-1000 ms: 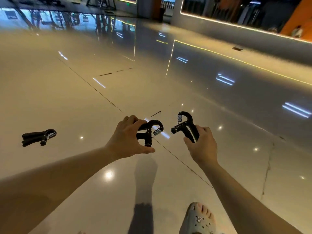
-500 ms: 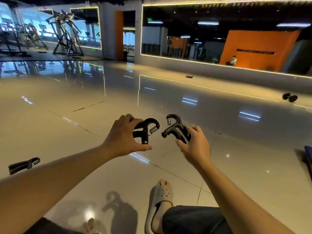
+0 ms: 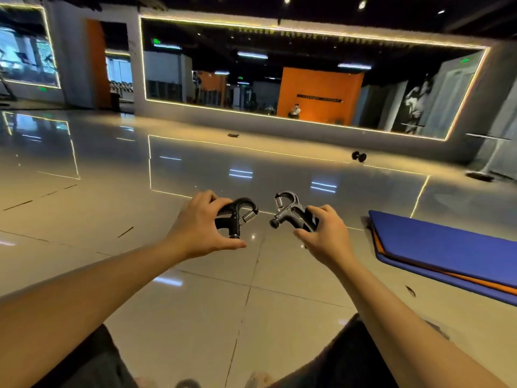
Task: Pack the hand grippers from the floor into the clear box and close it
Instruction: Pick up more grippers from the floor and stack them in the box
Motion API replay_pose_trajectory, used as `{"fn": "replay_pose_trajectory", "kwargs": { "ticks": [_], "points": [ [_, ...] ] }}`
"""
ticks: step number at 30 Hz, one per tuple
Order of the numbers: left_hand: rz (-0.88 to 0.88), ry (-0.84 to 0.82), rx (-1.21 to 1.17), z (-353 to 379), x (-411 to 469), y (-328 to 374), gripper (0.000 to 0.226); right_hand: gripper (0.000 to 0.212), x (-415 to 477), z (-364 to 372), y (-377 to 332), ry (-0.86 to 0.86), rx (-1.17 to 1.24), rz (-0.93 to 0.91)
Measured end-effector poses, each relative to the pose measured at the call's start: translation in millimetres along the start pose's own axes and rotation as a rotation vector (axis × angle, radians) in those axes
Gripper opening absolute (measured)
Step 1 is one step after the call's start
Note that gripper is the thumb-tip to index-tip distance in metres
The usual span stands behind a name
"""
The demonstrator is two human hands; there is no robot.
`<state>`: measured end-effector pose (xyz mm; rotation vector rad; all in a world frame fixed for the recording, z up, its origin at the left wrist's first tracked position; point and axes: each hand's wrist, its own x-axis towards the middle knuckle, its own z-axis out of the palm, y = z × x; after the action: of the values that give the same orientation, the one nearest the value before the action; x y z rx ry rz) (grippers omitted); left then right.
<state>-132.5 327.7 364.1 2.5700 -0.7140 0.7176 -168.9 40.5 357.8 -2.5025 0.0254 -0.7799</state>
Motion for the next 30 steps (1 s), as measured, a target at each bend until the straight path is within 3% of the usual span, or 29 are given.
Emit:
{"fn": "replay_pose_trajectory", "kwargs": {
  "ticks": [11, 16, 21, 30],
  "points": [
    [0.229, -0.152, -0.138, 85.9, 56.8, 147.2, 0.116, 0.054, -48.2, -122.8, 127.4, 0.082, -0.209, 0.248],
    [0.321, -0.218, -0.179, 127.2, 73.2, 216.3, 0.117, 0.042, -76.8, -162.7, 188.7, 0.091, -0.243, 0.384],
    [0.350, -0.287, -0.193, 180.8, 87.4, 267.7, 0.117, 0.050, -91.8, -178.1, 249.2, 0.093, -0.264, 0.509],
    [0.389, -0.479, -0.241, 299.9, 102.1, 320.7, 0.114, 0.040, -99.8, -188.4, 334.2, 0.086, -0.175, 0.701]
  ]
}}
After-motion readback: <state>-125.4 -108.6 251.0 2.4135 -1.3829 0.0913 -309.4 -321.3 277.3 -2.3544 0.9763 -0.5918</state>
